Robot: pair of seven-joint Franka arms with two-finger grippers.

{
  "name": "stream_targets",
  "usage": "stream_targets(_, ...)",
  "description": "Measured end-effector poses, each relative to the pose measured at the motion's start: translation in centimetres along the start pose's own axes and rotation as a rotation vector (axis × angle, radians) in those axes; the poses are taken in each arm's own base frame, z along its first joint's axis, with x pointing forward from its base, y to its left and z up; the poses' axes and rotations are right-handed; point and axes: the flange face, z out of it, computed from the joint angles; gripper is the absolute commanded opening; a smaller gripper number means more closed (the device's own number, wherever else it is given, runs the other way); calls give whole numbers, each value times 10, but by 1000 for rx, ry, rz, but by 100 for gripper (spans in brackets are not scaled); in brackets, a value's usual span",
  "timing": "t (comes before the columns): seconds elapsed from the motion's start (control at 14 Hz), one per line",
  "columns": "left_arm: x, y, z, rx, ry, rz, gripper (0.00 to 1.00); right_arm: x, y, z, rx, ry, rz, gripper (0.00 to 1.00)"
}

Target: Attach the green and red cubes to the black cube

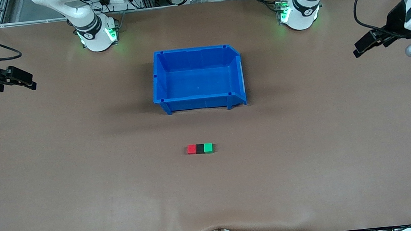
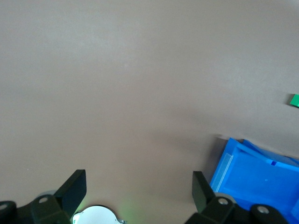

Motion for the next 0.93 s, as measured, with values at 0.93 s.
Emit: stream_targets(0.93,17,1,0,40,-12,153,100,7,26,3,5,9,-19,100)
